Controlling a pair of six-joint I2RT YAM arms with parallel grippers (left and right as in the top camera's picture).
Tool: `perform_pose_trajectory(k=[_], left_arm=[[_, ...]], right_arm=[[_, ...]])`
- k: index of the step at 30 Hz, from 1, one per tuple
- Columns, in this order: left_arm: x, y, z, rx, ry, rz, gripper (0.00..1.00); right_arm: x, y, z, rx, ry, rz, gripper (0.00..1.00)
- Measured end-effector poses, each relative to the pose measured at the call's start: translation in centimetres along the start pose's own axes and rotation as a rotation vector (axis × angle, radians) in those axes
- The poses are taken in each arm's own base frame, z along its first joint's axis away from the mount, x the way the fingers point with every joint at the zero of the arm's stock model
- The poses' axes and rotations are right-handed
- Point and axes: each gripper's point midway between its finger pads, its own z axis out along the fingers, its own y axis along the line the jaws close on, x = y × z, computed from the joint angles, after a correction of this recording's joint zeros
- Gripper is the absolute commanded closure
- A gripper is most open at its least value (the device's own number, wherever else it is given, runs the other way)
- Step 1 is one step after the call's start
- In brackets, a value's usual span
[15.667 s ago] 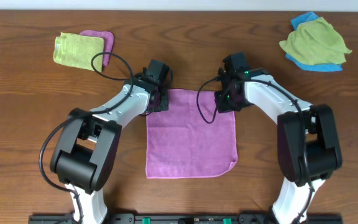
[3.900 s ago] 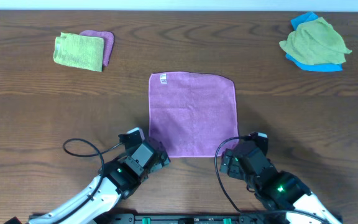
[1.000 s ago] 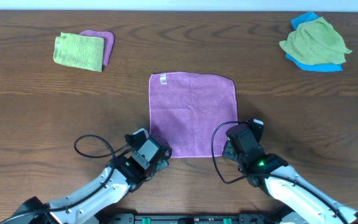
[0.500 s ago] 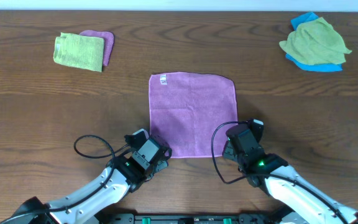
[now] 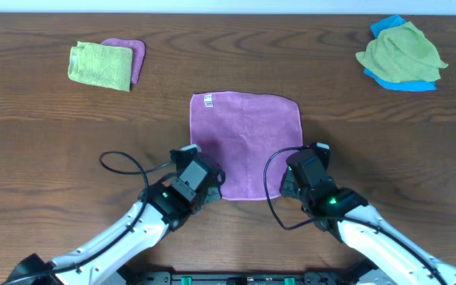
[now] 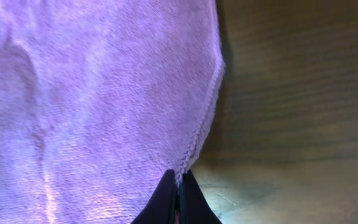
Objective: Fold the cloth
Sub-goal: 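Lift the bottom edge and fold it up toward the top edge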
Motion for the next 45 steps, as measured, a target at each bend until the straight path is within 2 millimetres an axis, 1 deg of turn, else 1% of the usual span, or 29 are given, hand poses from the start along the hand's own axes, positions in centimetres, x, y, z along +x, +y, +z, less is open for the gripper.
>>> perform_pose_trajectory(k=[3, 6, 12, 18, 21, 24, 33, 38, 42, 45], left_arm=[[-0.7, 0.6, -0.3, -0.025, 0.0, -0.001, 0.94], [-1.4, 0.7, -0.5, -0.033, -0.007, -0.001, 0.94], [-2.9, -0.3, -1.1, -0.011, -0.036, 0.022, 0.94], [-5.4, -1.8, -2.2, 0.026, -0.083, 0.044, 0.94], [-6.9, -2.0, -2.7, 0.034, -0.111, 0.042, 0.94], [-7.8, -2.0, -3.1, 0.041, -0.126, 0.039, 0.94], [-8.1, -2.2, -3.2, 0.052, -0.123, 0.059, 0.94], [-9.4, -3.0, -4.0, 0.071, -0.152, 0.069, 0.94], [-10.2, -2.6, -4.2, 0.067, -0.165, 0.051, 0.94], [-10.2, -2.5, -4.2, 0.075, -0.155, 0.043, 0.94]], right_arm=[[-0.4, 0.2, -0.3, 0.004, 0.003, -0.007, 0.98], [-1.1, 0.6, -0.8, 0.01, -0.003, -0.022, 0.99], [-3.1, 0.8, -1.8, 0.035, -0.031, -0.022, 0.99], [-5.1, -0.2, -2.5, 0.068, -0.052, 0.026, 0.98], [-6.2, -0.5, -2.8, 0.073, -0.068, 0.047, 0.98], [-7.1, -0.2, -3.2, 0.061, -0.081, 0.05, 0.98], [-8.2, 0.9, -3.8, 0.02, -0.098, 0.052, 0.99], [-8.4, 1.1, -3.9, 0.013, -0.102, 0.053, 0.98], [-8.4, 1.2, -3.9, 0.009, -0.1, 0.053, 0.98], [-8.4, 1.3, -3.9, 0.002, -0.093, 0.052, 0.99]])
